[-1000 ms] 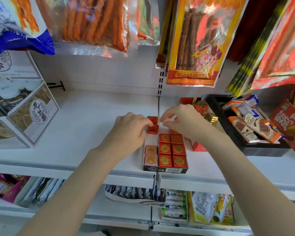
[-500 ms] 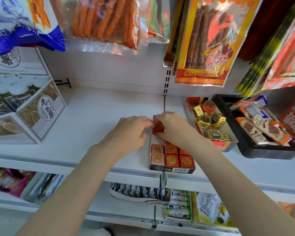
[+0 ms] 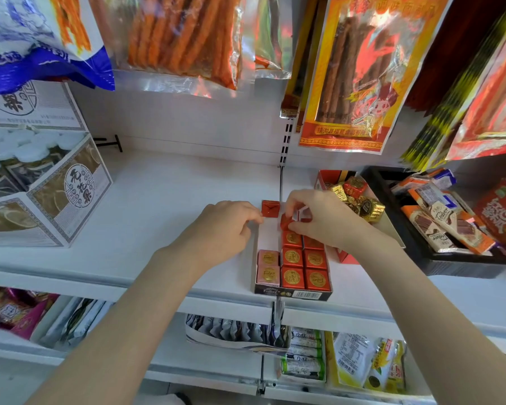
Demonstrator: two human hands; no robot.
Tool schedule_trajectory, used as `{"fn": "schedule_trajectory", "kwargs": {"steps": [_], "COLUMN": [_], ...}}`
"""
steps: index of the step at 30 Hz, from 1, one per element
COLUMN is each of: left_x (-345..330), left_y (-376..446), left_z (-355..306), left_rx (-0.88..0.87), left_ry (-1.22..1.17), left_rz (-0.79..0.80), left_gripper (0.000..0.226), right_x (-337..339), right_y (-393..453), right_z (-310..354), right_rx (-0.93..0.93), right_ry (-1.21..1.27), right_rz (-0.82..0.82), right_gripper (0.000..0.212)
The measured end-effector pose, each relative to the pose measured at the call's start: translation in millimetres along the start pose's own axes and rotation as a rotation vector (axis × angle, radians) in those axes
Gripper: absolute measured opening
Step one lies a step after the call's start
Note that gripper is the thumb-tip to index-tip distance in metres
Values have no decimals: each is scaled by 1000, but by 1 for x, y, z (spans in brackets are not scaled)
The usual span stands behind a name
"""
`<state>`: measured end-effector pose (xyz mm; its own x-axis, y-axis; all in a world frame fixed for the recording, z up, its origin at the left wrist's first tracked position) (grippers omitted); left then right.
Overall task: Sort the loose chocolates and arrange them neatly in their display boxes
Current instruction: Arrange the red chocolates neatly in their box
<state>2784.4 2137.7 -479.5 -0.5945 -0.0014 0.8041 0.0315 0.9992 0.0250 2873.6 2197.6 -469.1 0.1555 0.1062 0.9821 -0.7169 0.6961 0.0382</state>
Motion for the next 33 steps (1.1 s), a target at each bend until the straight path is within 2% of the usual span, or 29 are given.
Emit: {"fn": "schedule_trajectory", "kwargs": {"steps": [2, 6, 9, 13, 18, 22, 27, 29, 33], "left_x": [0, -1, 0, 0, 0, 1, 2, 2, 1], "left_y": [0, -1, -1, -1, 1, 5, 3, 3, 2], "left_z": [0, -1, -1, -1, -1, -2, -2, -2, 2], "left_rx": [7, 13, 16, 17, 25, 26, 24, 24, 21], "left_ry": [-8, -9, -6, -13, -17, -18, -26, -33, -32], "left_rz": [1, 5, 3, 3, 3, -3, -1, 4, 0], "left_gripper": [42, 42, 41, 41, 41, 41, 43, 44, 44], "right_x": [-7, -11, -10, -9, 19, -6, 0, -1, 19], "right_y": [-1, 0, 1, 0, 6, 14, 13, 12, 10], "right_z": [-5, -10, -9, -5, 3, 19, 18, 20, 12], "right_rx": [-1, -14, -10, -17, -64, 32, 26, 35, -26], "right_ry": [-11, -28, -15, -70, -84, -125, -117, -136, 12], "right_rz": [60, 118, 113, 124, -138, -111, -224, -216, -258], "right_gripper": [2, 12, 7, 11, 28, 38, 23, 15, 20]}}
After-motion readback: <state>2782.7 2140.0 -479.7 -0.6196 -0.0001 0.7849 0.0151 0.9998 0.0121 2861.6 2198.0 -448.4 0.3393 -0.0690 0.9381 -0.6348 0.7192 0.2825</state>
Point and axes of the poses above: each hand's wrist, its own y-axis towards the middle knuckle, its own x-axis out of the back of the hand, z = x × y, the point moved 10 cm from there along y, towards the middle knuckle, and after that the axes turned 12 degrees about -y, right-handed, at the moved point
